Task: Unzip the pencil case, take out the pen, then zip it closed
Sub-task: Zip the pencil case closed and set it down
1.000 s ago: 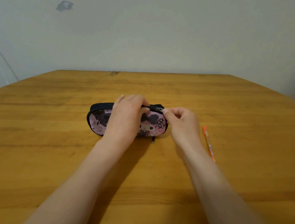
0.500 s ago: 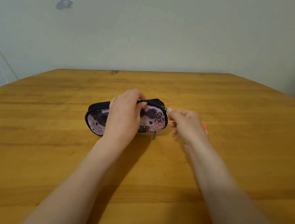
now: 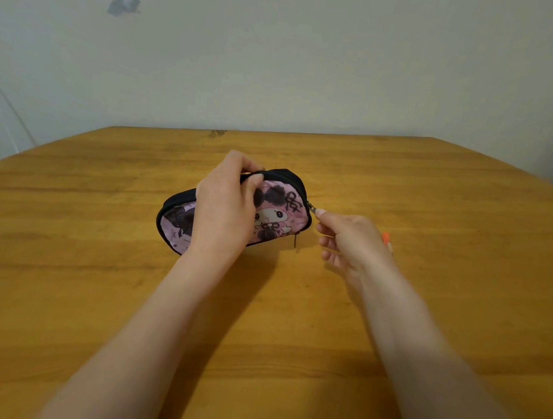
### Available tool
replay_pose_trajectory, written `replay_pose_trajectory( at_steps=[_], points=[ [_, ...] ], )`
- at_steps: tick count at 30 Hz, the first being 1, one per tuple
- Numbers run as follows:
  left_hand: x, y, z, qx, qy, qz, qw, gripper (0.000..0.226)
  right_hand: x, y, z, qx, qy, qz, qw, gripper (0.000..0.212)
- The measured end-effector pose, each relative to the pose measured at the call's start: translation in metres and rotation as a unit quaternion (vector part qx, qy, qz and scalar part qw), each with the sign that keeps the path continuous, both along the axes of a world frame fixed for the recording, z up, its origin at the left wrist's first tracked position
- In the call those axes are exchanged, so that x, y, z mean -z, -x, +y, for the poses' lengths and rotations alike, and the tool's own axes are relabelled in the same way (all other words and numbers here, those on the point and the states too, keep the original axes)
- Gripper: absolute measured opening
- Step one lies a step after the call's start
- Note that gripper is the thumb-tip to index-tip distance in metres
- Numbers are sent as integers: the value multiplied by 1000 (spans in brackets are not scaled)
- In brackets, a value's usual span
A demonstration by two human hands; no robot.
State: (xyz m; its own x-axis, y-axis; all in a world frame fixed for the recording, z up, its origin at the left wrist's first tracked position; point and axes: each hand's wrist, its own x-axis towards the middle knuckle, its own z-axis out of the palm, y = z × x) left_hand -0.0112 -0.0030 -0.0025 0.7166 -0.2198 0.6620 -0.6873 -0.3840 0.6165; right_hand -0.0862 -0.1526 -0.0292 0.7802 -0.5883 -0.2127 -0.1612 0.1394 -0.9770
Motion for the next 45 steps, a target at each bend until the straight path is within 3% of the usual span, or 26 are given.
replay_pose_trajectory(
  at_steps=[14, 24, 26, 29, 32, 34, 37, 39, 41, 45],
  points=[
    [-4, -7, 7, -22, 74, 45, 996, 8, 2, -1, 1, -52, -95, 24, 994, 14],
    [-6, -10, 9, -27, 96, 65, 993, 7, 3, -3, 6, -61, -96, 46, 992, 18],
    [-6, -9, 9, -22, 86, 60, 994, 7, 4, -3, 6, -55, -67, 39, 996, 19],
    [-8, -10, 10, -15, 63, 54, 996, 8, 6, -3, 8, -16, 54, -21, 998, 7],
    [-10, -10, 11, -5, 59, 63, 996, 7, 3, 0, 18, 2, 158, -164, 974, 31],
    [-9, -8, 9, -4, 52, 63, 997, 7, 3, 2, 28, -26, 222, -211, 952, 40],
    [-7, -6, 7, -1, 30, 50, 998, 7, 11, 0, 35, -12, 311, -186, 932, 38],
    [-5, -5, 6, 0, -1, 41, 999, 5, 15, -3, 32, 17, 336, -170, 926, 24],
    [-4, -6, 6, -4, -34, 44, 998, 7, 18, -4, 29, 39, 320, -160, 933, 12],
    [1, -13, 9, -53, -83, 65, 993, 29, 21, -5, 17, 92, 278, -138, 946, 11]
  ],
)
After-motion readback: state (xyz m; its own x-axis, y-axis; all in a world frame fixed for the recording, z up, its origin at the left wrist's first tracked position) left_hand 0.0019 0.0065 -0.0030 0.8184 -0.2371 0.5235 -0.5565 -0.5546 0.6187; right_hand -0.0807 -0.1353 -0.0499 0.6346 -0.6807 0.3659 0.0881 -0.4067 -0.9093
